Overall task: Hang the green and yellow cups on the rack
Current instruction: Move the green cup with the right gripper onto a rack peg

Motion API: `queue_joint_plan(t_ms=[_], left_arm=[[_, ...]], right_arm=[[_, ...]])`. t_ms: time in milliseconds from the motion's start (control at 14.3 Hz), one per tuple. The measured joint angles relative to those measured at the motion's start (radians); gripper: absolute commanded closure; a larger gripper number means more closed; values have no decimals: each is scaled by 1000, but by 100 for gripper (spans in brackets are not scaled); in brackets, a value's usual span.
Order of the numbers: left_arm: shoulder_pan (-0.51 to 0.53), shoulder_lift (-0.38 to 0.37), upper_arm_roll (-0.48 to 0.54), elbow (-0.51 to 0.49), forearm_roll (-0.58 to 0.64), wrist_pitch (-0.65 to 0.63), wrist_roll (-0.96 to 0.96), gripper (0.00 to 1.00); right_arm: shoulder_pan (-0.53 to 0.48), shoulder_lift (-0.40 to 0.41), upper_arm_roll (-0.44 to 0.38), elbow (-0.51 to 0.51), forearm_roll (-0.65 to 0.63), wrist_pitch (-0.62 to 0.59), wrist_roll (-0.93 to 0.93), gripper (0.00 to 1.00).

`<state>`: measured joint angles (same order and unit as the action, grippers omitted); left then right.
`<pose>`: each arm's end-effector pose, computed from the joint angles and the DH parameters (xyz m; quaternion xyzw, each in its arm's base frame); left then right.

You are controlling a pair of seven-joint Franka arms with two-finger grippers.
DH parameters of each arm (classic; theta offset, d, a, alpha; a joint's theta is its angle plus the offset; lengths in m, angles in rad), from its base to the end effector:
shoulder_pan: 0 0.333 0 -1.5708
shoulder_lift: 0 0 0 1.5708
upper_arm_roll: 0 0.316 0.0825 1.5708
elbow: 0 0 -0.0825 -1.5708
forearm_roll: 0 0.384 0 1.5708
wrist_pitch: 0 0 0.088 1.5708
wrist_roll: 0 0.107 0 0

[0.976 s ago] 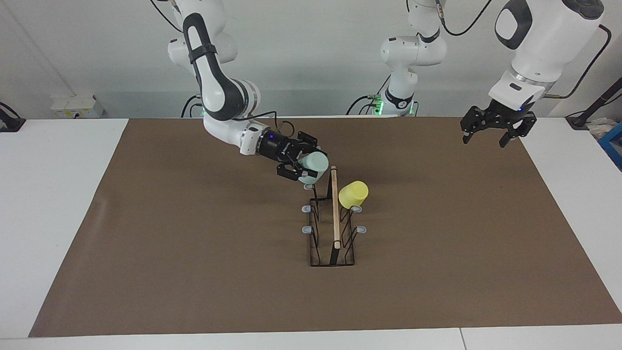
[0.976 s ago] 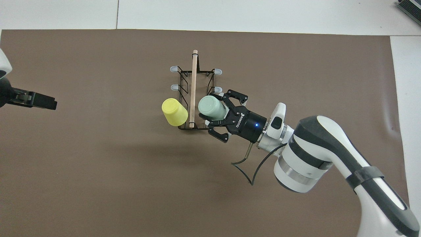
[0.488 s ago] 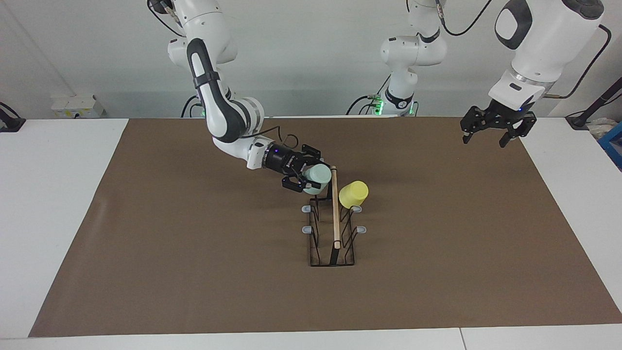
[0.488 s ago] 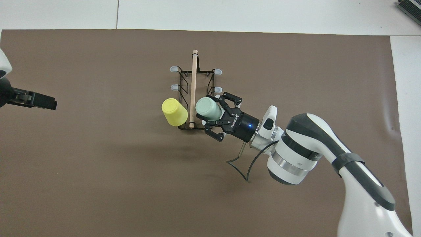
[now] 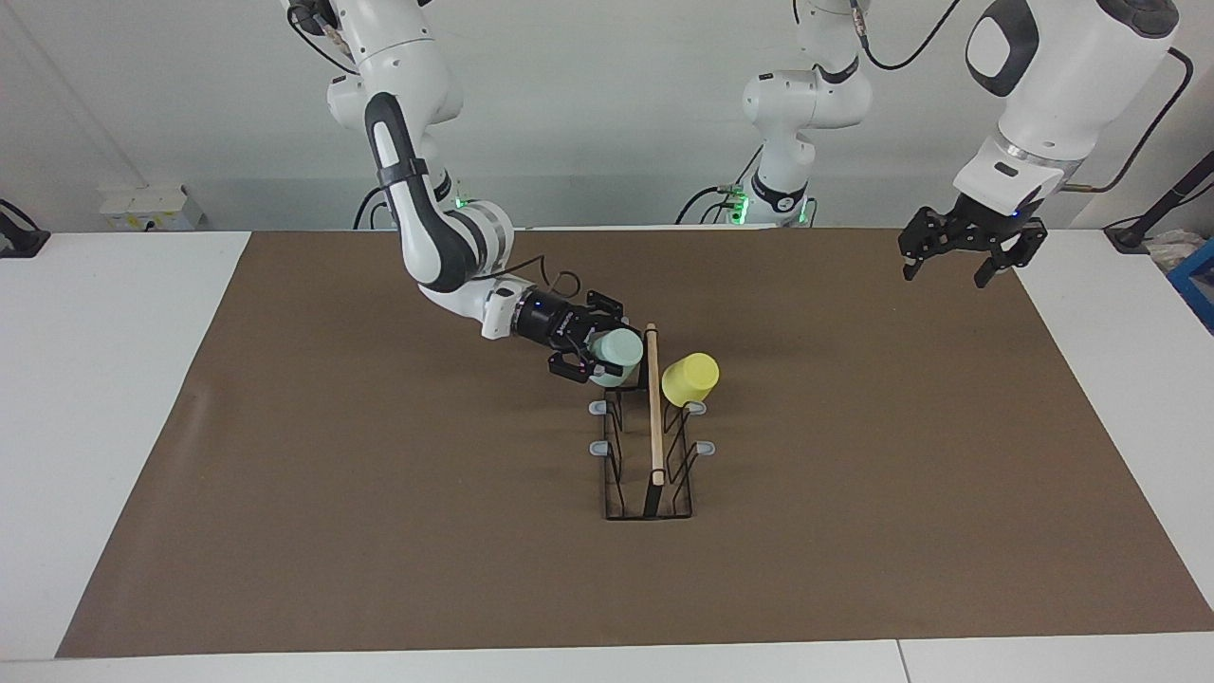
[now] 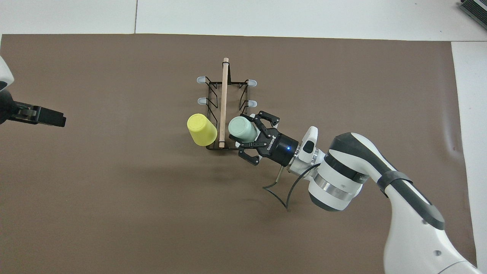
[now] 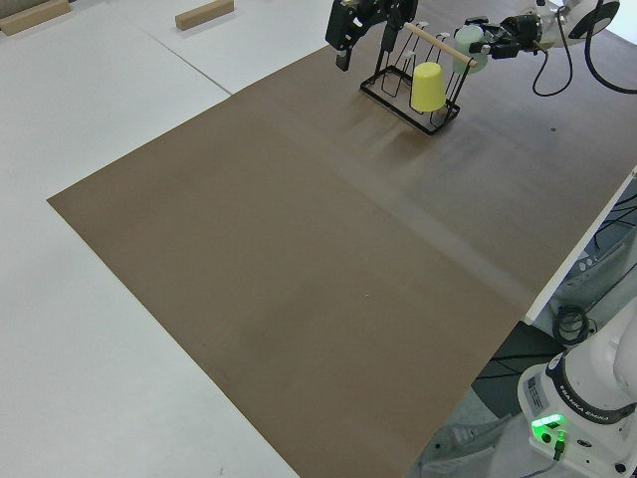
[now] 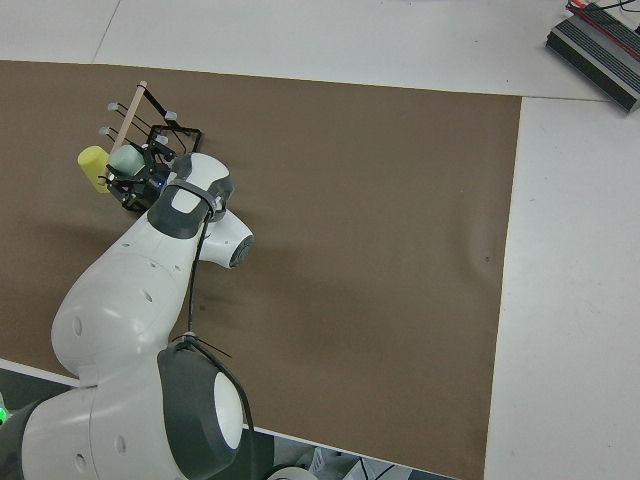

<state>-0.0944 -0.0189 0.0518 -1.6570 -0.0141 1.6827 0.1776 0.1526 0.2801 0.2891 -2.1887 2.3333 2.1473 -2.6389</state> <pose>0.5573 -0.0249 0.6040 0.9937 -0.1092 0.0227 0.0060 0.5091 0.2713 0.2885 -0.6240 -0.3391 -0.5858 0.3904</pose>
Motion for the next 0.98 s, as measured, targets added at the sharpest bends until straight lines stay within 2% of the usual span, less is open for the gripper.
queue_joint_plan(t_ms=[279,348,418,488,976], left_arm=[[0,0,-2,0,0,0,0,0],[0,0,-3,0,0,0,0,0],[0,0,-4,0,0,0,0,0],[-1,0,-5,0,0,0,0,0],[8,0,-5,0,0,0,0,0]], right_arm=[[-1,34,-4,-22,63,-51,-44,100],[1,39,-4,-25,81,-61,-51,75],[2,42,-4,-26,86,-64,-54,55],[1,42,-5,-26,88,-64,-54,1],[3,39,-1,-20,89,-63,-53,0]])
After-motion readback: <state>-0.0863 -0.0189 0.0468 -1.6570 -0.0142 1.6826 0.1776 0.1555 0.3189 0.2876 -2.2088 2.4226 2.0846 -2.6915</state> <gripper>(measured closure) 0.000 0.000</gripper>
